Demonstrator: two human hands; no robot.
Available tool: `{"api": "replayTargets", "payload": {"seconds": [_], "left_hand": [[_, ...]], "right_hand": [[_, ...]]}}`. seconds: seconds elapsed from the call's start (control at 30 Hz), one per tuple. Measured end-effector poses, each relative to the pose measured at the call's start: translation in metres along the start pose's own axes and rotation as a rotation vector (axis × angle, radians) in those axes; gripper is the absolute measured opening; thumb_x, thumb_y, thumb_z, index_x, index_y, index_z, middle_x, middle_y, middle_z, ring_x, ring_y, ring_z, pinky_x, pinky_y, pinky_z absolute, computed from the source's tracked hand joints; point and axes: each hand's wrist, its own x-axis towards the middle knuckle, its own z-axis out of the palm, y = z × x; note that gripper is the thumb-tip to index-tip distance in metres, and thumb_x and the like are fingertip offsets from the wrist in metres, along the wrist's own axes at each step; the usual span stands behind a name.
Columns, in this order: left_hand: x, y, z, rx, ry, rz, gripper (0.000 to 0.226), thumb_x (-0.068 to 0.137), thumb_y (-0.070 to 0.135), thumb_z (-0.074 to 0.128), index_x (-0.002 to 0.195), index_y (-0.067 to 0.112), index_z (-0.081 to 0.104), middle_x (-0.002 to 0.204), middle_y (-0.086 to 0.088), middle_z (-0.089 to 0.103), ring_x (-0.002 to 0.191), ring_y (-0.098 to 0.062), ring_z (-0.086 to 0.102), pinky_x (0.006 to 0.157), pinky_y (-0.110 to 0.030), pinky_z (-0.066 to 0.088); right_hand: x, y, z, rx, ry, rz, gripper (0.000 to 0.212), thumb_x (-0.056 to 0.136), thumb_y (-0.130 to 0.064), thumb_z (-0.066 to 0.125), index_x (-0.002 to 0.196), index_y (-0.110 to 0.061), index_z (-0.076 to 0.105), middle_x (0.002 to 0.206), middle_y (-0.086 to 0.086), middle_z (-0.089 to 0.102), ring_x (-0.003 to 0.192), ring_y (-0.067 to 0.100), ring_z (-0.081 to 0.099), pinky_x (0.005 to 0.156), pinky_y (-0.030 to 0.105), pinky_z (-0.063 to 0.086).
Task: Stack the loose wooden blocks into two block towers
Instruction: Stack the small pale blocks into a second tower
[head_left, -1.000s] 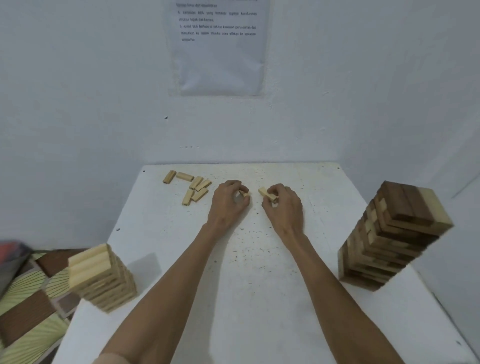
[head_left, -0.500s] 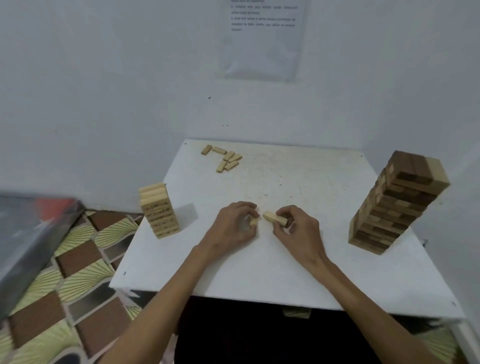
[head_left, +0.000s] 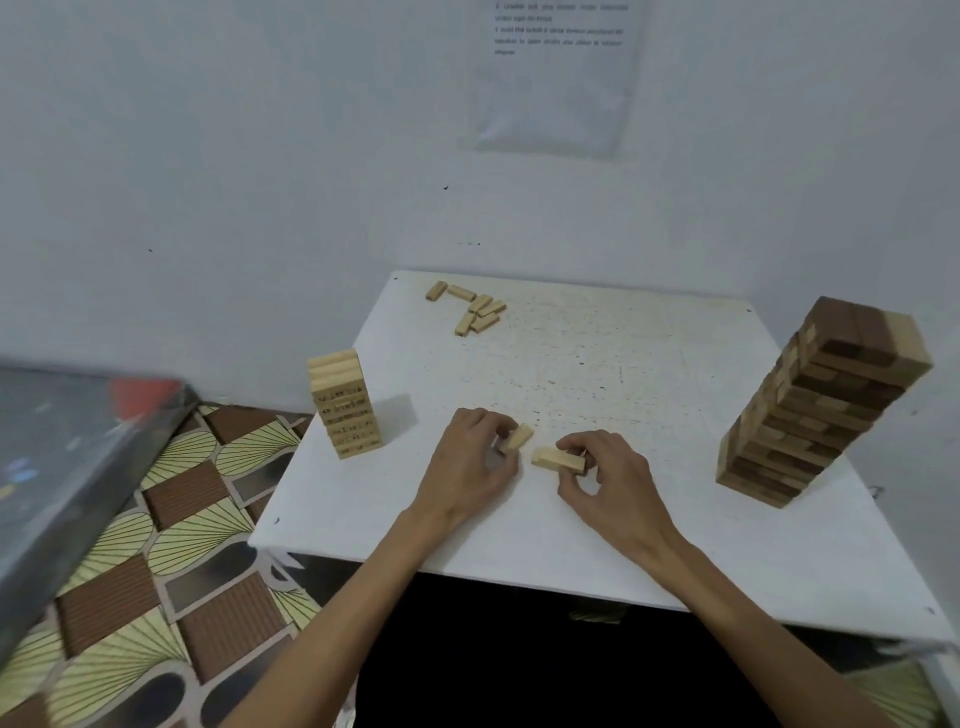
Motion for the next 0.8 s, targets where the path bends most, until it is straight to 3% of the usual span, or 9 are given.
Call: {"api": "replayTargets", "payload": {"seconds": [0.1, 0.23, 0.37, 0.47, 0.57, 0.7, 0.8], "left_hand": [[0.002, 0.001, 0.000, -0.006, -0.004, -0.048, 0.020, 0.090, 0.017, 0.069, 0.110, 0.020, 0.071, 0.101, 0.010, 0.067, 0.102, -0.013, 0.052, 0.088, -0.009, 0.035], [0.003, 0.002, -0.001, -0.052, -0.010, -0.078, 0.022, 0.092, 0.020, 0.067, 0.114, 0.023, 0.073, 0.107, 0.015, 0.071, 0.105, -0.007, 0.056, 0.090, -0.009, 0.037], [0.000, 0.001, -0.007, -0.099, -0.076, -0.006, 0.029, 0.092, 0.027, 0.065, 0.120, 0.024, 0.072, 0.112, 0.017, 0.070, 0.110, -0.006, 0.056, 0.097, -0.020, 0.042], [-0.001, 0.002, -0.010, -0.087, -0.114, 0.042, 0.035, 0.088, 0.029, 0.063, 0.122, 0.024, 0.071, 0.113, 0.020, 0.069, 0.114, -0.006, 0.053, 0.098, -0.017, 0.038], [0.000, 0.003, -0.012, -0.077, -0.125, 0.065, 0.038, 0.085, 0.031, 0.063, 0.122, 0.026, 0.070, 0.114, 0.021, 0.068, 0.115, -0.004, 0.053, 0.097, -0.013, 0.034], [-0.001, 0.002, -0.012, -0.029, -0.167, 0.087, 0.046, 0.079, 0.038, 0.063, 0.124, 0.028, 0.069, 0.117, 0.021, 0.066, 0.117, -0.005, 0.052, 0.099, -0.029, 0.041], [-0.002, 0.003, -0.010, -0.017, -0.154, 0.087, 0.038, 0.081, 0.039, 0.071, 0.117, 0.030, 0.069, 0.114, 0.022, 0.066, 0.115, -0.006, 0.053, 0.097, -0.035, 0.044]], "right_hand": [[0.000, -0.002, -0.002, 0.005, -0.027, -0.034, 0.027, 0.086, -0.013, 0.075, 0.109, -0.025, 0.070, 0.098, -0.020, 0.063, 0.095, 0.005, 0.056, 0.079, 0.010, 0.038], [0.000, -0.008, 0.000, 0.011, -0.053, -0.082, 0.025, 0.087, -0.012, 0.075, 0.109, -0.023, 0.072, 0.097, -0.018, 0.063, 0.093, 0.004, 0.054, 0.081, 0.009, 0.037], [0.000, -0.014, -0.001, 0.069, -0.041, -0.038, 0.031, 0.087, -0.011, 0.077, 0.115, -0.022, 0.070, 0.099, -0.023, 0.061, 0.093, 0.001, 0.056, 0.080, 0.007, 0.041], [0.001, -0.012, -0.002, 0.086, -0.009, -0.053, 0.029, 0.085, -0.007, 0.080, 0.109, -0.021, 0.071, 0.099, -0.022, 0.062, 0.089, 0.001, 0.058, 0.078, 0.006, 0.043], [0.002, -0.011, -0.002, 0.136, -0.003, -0.062, 0.035, 0.088, -0.005, 0.077, 0.119, -0.019, 0.071, 0.107, -0.013, 0.069, 0.095, 0.004, 0.066, 0.086, 0.013, 0.052], [0.002, -0.009, -0.004, 0.161, 0.040, -0.117, 0.030, 0.090, -0.001, 0.077, 0.118, -0.012, 0.076, 0.111, -0.008, 0.073, 0.101, 0.004, 0.070, 0.092, 0.022, 0.057], [0.001, -0.008, -0.004, 0.176, 0.051, -0.114, 0.026, 0.089, 0.000, 0.077, 0.113, -0.011, 0.076, 0.110, -0.005, 0.071, 0.101, 0.006, 0.070, 0.093, 0.026, 0.058]]}}
